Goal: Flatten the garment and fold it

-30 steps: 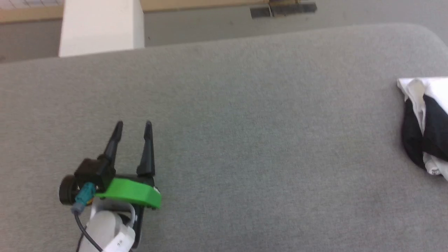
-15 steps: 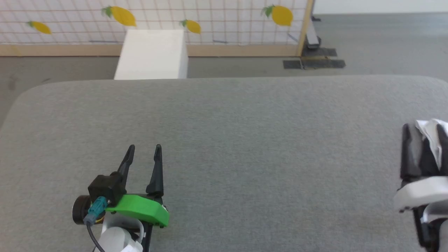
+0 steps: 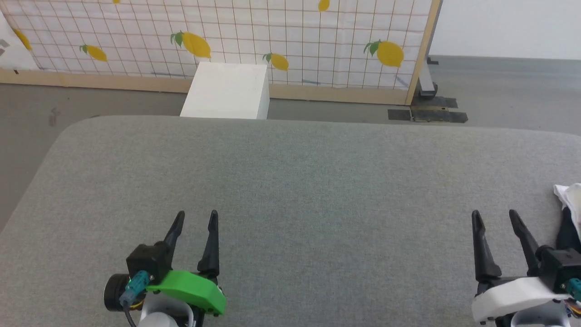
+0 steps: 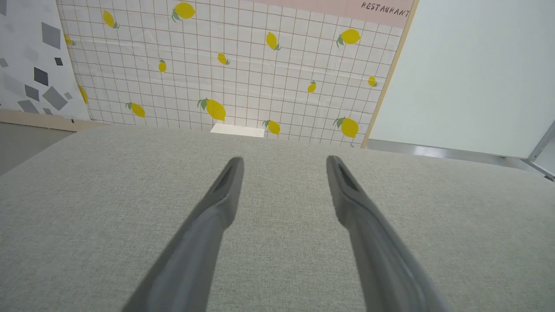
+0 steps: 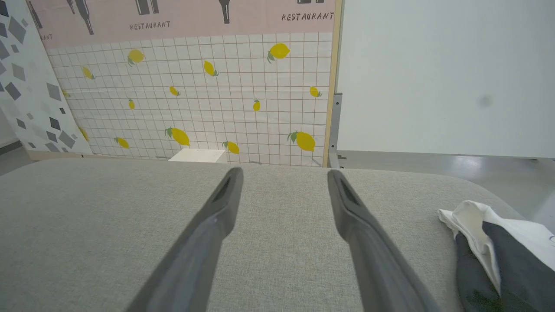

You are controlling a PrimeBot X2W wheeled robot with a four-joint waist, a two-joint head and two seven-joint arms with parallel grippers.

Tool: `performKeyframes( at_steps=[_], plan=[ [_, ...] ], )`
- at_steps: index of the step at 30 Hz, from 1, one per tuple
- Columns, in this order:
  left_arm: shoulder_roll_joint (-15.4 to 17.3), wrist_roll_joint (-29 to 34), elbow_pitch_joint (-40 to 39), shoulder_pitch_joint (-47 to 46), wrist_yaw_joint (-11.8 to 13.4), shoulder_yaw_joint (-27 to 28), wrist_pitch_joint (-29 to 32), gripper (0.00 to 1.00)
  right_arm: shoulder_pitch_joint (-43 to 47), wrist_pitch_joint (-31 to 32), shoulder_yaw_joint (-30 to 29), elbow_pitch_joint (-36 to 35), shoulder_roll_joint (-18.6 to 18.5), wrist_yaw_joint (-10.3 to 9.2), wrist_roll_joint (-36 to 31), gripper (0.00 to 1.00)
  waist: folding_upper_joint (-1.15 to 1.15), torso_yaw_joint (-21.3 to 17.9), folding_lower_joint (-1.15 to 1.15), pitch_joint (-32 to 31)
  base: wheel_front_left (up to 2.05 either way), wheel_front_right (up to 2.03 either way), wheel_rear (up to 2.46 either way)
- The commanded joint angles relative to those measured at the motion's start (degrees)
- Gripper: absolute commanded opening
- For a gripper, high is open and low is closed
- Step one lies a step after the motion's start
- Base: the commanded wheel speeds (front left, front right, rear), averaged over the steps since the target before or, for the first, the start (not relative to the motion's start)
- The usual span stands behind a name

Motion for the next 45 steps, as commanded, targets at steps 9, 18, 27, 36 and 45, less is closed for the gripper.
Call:
performKeyframes(
  at_steps=[9, 18, 27, 36, 45],
  plan=[
    [-0.29, -0.68, 0.38, 1.29, 0.7, -0.32, -0.22, 1.0, 1.68, -0.12, 0.55, -0.03, 0.03, -0.11, 0.99, 1.0, 0.0, -0.15, 0.0, -0.68, 0.0, 0.0, 0.0],
    [-0.3, -1.05, 1.23, 1.08, 0.86, -0.53, -0.22, 1.0, 1.67, -0.01, 0.51, -0.04, 0.03, -0.11, 1.43, 1.0, 0.0, -0.17, 0.0, -0.54, 0.0, 0.0, 0.0],
    [-0.02, -0.64, 1.3, 0.71, 0.69, -0.53, 0.1, 0.0, 1.01, 0.11, 0.39, 0.0, 0.0, 0.0, 0.96, 0.0, 0.0, -0.21, 0.0, -0.53, 0.0, 0.0, 0.0],
    [-0.04, 0.21, 0.26, 0.95, 0.99, -0.16, 1.08, 0.0, 0.68, 0.62, 0.87, -0.07, 0.0, -0.01, 0.58, 0.0, 0.0, -0.53, 0.0, -0.4, 0.0, 0.0, 0.0],
    [-0.06, 1.13, -0.87, 1.21, 1.33, 0.23, 2.14, 0.0, 0.32, 1.16, 1.38, -0.15, 0.01, -0.02, 0.18, 0.0, 0.0, -0.88, 0.0, -0.26, 0.0, 0.0, 0.0]
  ],
)
